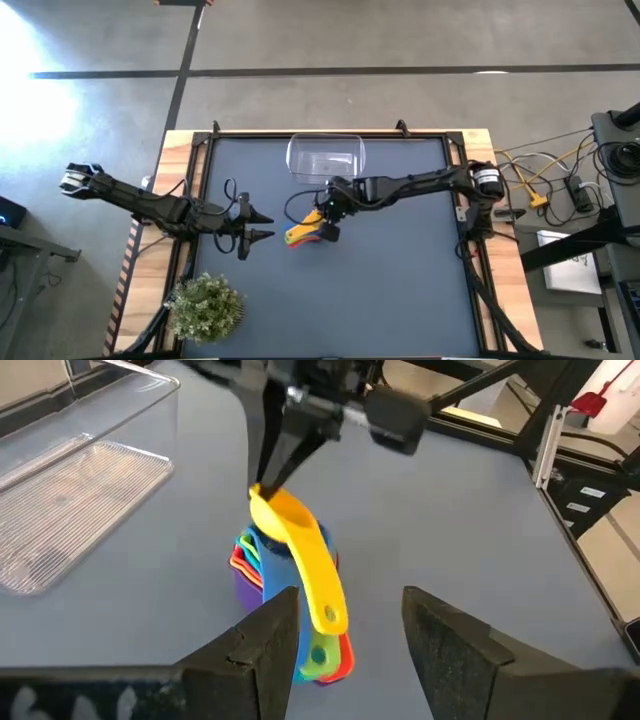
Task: Nest measuring cups in basket
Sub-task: Stack the yellow measuring cup on top of the blue measuring cup
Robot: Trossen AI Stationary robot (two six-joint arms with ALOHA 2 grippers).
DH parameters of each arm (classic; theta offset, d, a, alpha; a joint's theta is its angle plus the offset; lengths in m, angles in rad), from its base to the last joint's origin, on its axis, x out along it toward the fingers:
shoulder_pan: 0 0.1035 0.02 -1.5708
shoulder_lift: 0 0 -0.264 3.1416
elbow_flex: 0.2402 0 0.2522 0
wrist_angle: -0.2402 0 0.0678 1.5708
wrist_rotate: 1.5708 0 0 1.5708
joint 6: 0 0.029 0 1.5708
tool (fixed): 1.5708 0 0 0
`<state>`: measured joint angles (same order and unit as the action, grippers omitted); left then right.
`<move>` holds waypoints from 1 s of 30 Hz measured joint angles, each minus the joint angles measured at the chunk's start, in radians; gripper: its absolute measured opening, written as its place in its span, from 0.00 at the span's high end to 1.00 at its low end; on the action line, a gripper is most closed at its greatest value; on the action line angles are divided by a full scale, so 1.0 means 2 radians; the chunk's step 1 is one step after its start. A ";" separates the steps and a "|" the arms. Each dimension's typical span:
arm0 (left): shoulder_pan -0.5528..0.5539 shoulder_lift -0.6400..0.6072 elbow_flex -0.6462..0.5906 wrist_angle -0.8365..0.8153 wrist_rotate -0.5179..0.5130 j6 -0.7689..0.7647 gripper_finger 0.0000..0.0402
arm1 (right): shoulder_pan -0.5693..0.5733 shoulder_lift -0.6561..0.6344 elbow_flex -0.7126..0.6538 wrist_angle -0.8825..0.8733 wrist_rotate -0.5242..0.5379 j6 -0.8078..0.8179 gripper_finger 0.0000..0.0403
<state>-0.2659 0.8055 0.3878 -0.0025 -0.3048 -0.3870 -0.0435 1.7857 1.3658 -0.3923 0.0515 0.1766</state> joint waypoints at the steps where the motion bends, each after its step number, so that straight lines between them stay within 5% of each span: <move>1: 0.000 0.000 0.000 0.000 0.000 0.000 0.60 | -0.001 0.001 -0.007 0.010 -0.004 0.000 0.98; 9: 0.000 0.000 0.000 0.000 0.000 0.000 0.60 | -0.002 0.001 -0.030 0.039 -0.017 0.007 0.95; 22: 0.000 0.002 -0.003 0.000 0.000 -0.013 0.60 | 0.002 -0.016 -0.031 0.032 -0.016 -0.020 0.75; 30: 0.000 0.062 -0.003 0.030 0.000 -0.038 0.60 | 0.030 -0.085 -0.050 0.031 0.073 -0.044 0.78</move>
<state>-0.2661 0.9292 0.3809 0.0575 -0.3050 -0.4633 0.0174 1.6151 1.2650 -0.3295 0.1970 0.0888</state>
